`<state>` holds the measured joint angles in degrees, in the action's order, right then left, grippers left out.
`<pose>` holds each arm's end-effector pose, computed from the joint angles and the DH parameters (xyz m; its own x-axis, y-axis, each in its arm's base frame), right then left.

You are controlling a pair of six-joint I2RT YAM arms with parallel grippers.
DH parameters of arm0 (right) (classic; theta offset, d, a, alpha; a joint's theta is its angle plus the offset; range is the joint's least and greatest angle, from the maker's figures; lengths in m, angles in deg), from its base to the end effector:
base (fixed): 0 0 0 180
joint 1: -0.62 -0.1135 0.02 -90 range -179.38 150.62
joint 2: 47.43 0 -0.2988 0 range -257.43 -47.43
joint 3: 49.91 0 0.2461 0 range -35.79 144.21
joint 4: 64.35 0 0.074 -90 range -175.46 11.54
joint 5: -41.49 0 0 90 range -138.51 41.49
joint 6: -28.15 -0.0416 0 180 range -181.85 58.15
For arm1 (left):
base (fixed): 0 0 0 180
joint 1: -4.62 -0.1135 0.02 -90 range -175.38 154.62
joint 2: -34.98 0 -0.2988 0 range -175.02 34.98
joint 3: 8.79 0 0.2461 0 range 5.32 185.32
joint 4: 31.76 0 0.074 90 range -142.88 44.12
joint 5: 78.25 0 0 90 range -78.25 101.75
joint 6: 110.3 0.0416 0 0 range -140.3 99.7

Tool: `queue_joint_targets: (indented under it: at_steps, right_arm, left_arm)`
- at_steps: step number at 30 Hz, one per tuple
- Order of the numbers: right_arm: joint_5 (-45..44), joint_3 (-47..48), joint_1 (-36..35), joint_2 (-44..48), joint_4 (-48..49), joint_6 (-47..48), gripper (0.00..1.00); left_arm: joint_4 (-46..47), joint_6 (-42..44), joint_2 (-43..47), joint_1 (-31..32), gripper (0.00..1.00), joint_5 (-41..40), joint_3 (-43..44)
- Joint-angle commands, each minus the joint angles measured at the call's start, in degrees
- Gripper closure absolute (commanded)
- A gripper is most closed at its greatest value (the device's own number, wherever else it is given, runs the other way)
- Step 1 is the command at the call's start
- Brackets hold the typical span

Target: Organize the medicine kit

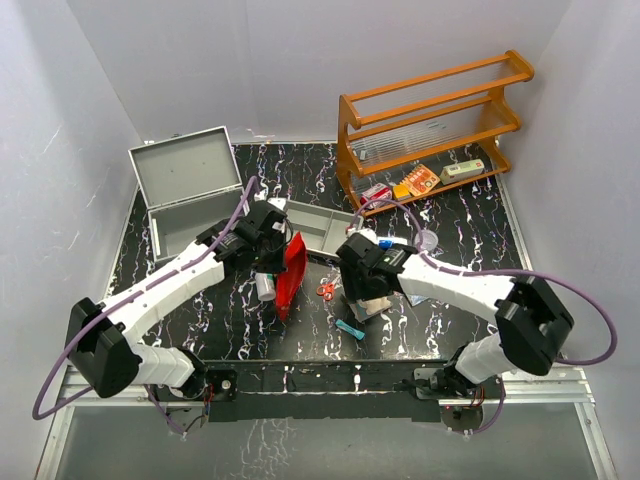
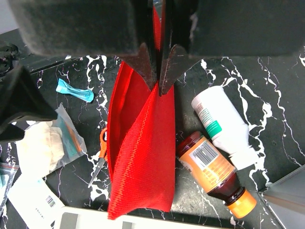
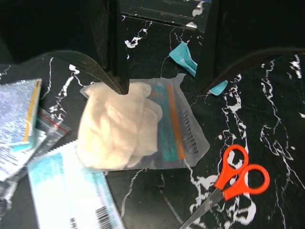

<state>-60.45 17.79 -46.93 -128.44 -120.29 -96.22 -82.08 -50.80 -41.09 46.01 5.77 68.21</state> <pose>0.1774 0.1812 0.2447 -0.9006 -0.1662 -0.4017 -0.1987 0.9792 0.0403 0.2049 -0.1748 0.3199 -0.7987 0.0310 -0.6010 0.2337 0.9363 -0.2622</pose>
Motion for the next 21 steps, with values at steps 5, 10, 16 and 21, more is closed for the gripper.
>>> queue_joint_targets:
  at_steps: [5, 10, 16, 21]
  right_arm:
    - [2.63, 2.43, -1.86, -5.46, 4.32, 5.4, 0.41]
    - [1.63, 2.55, -2.0, -8.65, 5.27, 5.61, 0.45]
    - [0.49, 2.65, -2.54, -11.45, 5.36, 5.17, 0.53]
    - [0.56, 1.24, -2.5, -12.53, 6.3, 4.32, 0.73]
  left_arm:
    - [-0.58, -2.41, 5.76, -0.98, 1.0, -0.15, -2.61]
    - [-0.22, -2.58, 5.91, -1.13, 1.0, 0.46, -2.93]
    - [0.09, -2.39, 5.3, -1.37, 1.0, 0.85, -2.82]
    - [0.56, -2.22, 4.83, -1.47, 1.0, 1.27, -2.95]
